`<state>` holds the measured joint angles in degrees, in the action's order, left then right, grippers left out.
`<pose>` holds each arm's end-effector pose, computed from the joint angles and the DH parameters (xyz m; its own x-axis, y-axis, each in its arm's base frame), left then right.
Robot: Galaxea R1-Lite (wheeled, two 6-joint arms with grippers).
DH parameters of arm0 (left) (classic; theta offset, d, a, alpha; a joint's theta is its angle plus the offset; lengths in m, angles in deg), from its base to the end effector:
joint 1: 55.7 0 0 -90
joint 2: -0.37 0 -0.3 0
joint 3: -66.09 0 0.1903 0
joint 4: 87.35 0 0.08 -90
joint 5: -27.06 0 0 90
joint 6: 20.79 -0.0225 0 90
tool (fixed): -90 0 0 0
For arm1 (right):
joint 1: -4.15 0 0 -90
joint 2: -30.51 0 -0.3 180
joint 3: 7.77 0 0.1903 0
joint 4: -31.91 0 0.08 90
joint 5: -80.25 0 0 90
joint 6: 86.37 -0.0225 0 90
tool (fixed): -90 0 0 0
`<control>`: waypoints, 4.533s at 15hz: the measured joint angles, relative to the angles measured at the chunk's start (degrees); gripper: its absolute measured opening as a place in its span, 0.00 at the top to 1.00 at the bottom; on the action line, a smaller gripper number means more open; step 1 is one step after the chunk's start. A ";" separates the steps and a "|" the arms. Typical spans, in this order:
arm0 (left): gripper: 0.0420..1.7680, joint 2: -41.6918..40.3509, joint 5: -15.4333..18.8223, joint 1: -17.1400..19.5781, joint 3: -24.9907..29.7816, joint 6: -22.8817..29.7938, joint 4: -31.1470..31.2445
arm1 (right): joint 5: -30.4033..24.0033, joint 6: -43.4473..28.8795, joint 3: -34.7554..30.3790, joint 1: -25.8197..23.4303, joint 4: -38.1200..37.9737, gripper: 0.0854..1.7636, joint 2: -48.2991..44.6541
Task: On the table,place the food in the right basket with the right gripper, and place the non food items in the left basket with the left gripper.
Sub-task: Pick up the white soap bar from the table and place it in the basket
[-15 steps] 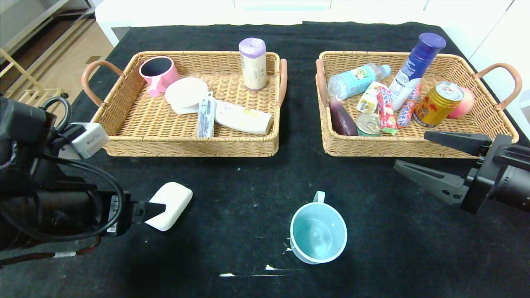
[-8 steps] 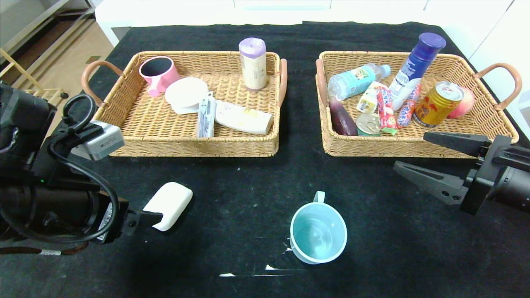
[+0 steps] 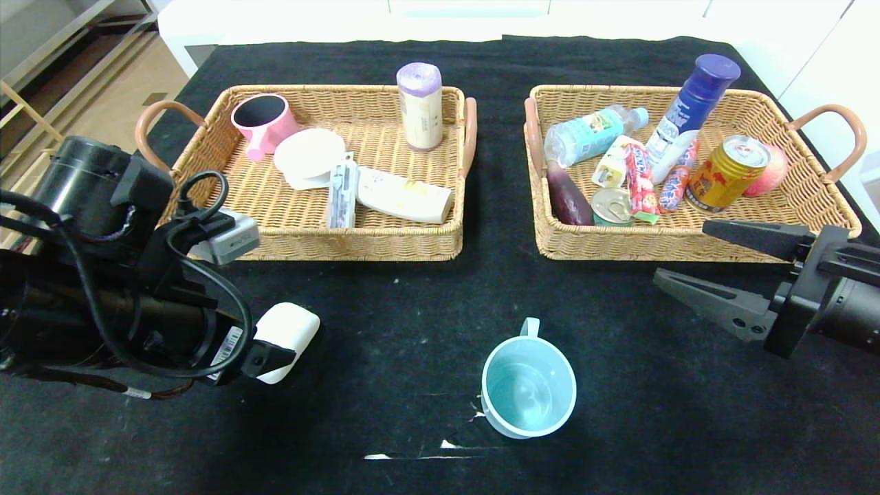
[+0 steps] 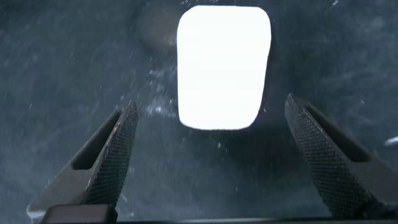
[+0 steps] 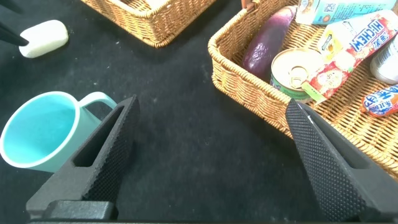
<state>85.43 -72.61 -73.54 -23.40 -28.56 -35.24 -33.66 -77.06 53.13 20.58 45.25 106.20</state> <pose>0.2227 -0.0677 0.2380 0.6833 -0.0434 -0.7289 0.2877 0.9335 0.2141 0.1992 0.0683 0.2396 0.7619 0.6472 -0.0231 -0.6426 0.7511 -0.1516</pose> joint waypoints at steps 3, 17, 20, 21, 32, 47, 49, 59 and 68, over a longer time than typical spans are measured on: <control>0.03 2.57 0.00 0.06 -1.22 -0.48 -0.15 | 0.00 0.02 0.00 -0.02 0.00 0.03 0.02; 0.38 7.97 -0.61 0.06 -3.04 -1.10 -0.28 | 0.00 0.00 0.00 -0.02 -0.02 0.03 0.00; 0.43 8.17 -0.63 0.06 -2.80 -1.07 -0.39 | 0.00 0.00 0.00 -0.02 -0.02 0.03 0.00; 0.43 8.22 -0.63 0.09 -2.80 -1.07 -0.39 | -0.02 0.00 0.00 -0.02 -0.02 0.03 0.00; 0.44 8.35 -0.48 -0.16 -2.49 -0.85 -0.28 | -0.02 0.24 -0.13 0.00 0.02 0.03 -0.09; 0.44 3.84 -0.94 -3.94 -11.24 0.61 -15.45 | -0.02 -0.04 -0.71 1.11 -0.02 0.03 -1.94; 0.44 4.96 -0.99 -3.94 -11.35 0.60 -20.21 | 0.00 -0.06 -0.71 1.11 0.00 0.03 -1.94; 0.44 12.21 -0.15 -3.44 -12.43 -0.28 -40.24 | 0.00 -0.06 -0.63 1.02 0.00 0.03 -1.88; 0.44 16.74 -0.37 -3.44 -12.93 -1.22 -45.56 | -0.02 -0.09 -0.57 1.05 0.00 0.03 -1.83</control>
<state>102.16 -72.98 -76.97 -36.34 -29.78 -80.80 -33.69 -77.15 52.56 21.62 45.25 104.38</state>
